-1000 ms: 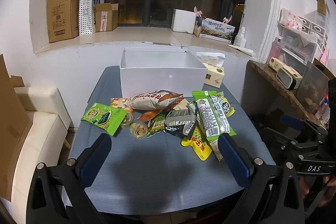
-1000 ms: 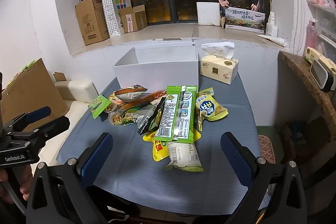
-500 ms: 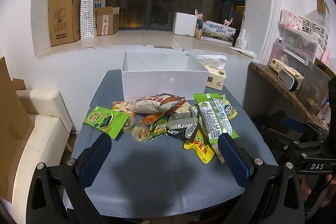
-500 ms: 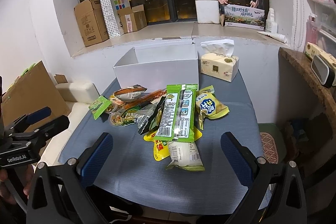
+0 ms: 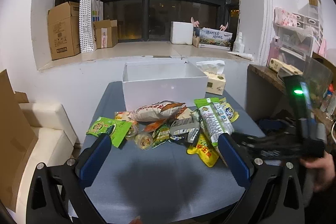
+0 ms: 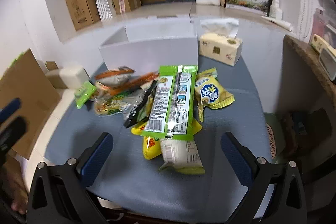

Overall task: Organize snacks
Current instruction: 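Grasp the green-and-white stick-snack bag with the right gripper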

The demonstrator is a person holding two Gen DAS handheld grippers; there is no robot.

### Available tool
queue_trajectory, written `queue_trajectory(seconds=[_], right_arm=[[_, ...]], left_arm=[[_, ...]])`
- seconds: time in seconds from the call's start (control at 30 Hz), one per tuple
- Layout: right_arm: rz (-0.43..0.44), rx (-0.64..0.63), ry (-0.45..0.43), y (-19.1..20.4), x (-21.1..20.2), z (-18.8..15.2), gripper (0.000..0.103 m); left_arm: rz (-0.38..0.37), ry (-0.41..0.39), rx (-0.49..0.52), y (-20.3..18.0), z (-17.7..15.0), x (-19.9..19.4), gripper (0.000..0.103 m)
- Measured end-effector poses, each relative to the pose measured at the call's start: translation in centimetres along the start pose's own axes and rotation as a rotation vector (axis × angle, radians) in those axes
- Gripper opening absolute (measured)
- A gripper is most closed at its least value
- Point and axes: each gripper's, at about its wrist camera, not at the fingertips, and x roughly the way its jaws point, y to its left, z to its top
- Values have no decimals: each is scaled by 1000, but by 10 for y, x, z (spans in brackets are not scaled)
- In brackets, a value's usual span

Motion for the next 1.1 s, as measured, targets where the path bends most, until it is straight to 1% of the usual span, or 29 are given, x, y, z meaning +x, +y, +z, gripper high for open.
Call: queue_trajectory(seconds=[0.2,0.27,0.33,0.37,0.4,0.43,0.47,0.53,0.6,0.8,0.9,0.97,1.03,1.1], right_arm=[[-76,-56,36,6,55,17,103],[-84,-64,35,7,67,21,103],[-107,-87,70,9,83,23,103],[-114,-93,85,10,89,23,101],[-119,-94,90,10,93,23,93],[-128,-98,102,10,97,22,78],[-126,-106,116,11,99,21,71],[-111,-111,104,12,96,18,72],[-116,-114,91,11,90,15,72],[-63,-70,31,-1,59,19,72],[-28,-41,-3,-9,37,21,72],[-6,-26,-24,-13,21,18,72],[1,-26,-43,-14,19,20,72],[5,-22,-61,-14,16,20,72]], left_arm=[[-5,45,34,0,-5,3,103],[-19,50,24,3,-7,3,103],[-37,61,7,6,-8,4,103],[-29,63,2,8,-8,5,103],[-15,63,-4,10,-9,6,103],[-7,65,-9,11,-9,6,103],[-3,67,-14,12,-9,7,103],[-1,76,-31,16,-10,10,103],[-14,88,-44,19,-12,13,103],[-32,102,-38,14,-14,22,103],[-53,116,-40,12,-12,34,103],[-45,120,-39,10,-9,42,103],[-32,122,-38,9,-5,54,103],[-36,119,-30,7,0,67,103]])
